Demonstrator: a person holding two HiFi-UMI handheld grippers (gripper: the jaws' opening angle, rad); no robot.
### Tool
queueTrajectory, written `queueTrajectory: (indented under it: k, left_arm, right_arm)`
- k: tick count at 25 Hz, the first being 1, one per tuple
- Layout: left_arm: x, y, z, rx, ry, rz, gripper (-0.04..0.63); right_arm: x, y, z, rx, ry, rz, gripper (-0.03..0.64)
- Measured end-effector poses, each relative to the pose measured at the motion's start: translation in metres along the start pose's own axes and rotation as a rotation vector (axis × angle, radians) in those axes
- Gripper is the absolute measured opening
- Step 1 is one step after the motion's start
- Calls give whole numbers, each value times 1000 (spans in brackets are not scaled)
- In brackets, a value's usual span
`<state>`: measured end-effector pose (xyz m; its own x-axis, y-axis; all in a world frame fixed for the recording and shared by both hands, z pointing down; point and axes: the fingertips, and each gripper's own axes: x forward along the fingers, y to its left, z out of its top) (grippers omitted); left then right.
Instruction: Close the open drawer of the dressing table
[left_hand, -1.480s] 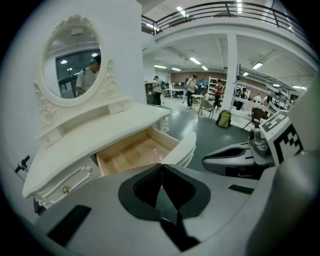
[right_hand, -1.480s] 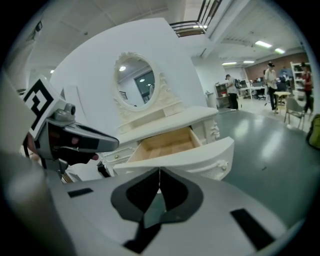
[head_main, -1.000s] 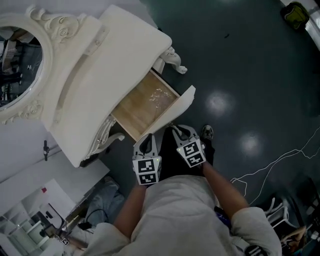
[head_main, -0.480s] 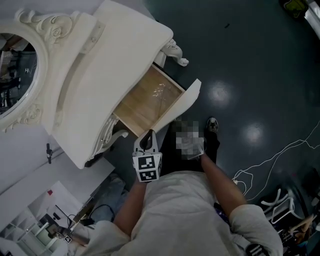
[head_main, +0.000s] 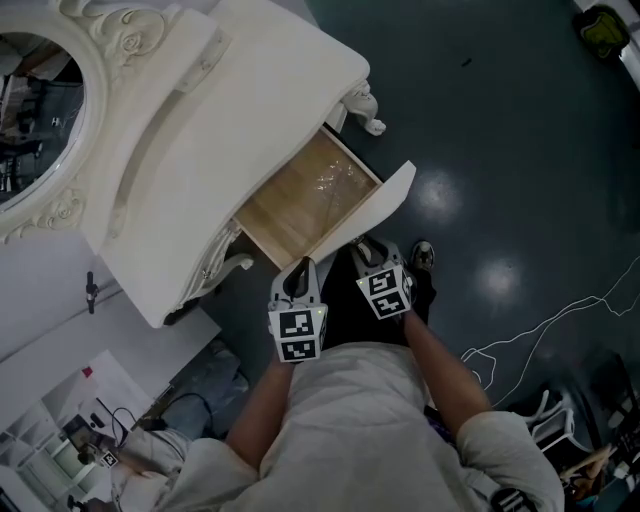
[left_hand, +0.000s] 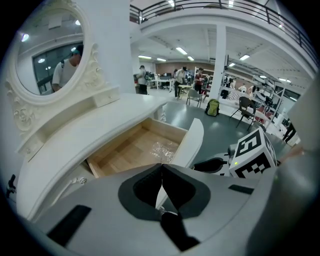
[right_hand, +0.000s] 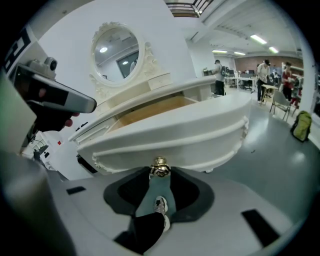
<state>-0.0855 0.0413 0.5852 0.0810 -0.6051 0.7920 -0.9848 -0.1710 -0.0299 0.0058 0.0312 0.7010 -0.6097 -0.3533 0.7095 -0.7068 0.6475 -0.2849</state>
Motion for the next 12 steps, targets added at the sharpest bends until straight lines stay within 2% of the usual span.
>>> queueTrajectory:
  k: [8, 12]
  left_arm:
    - [1, 18, 2, -22, 0, 3, 8]
    - [5, 22, 2, -8, -1, -7, 8]
  right_arm:
    - [6, 2, 7, -9, 8, -4, 140]
    - [9, 2, 9, -14, 2, -11, 140]
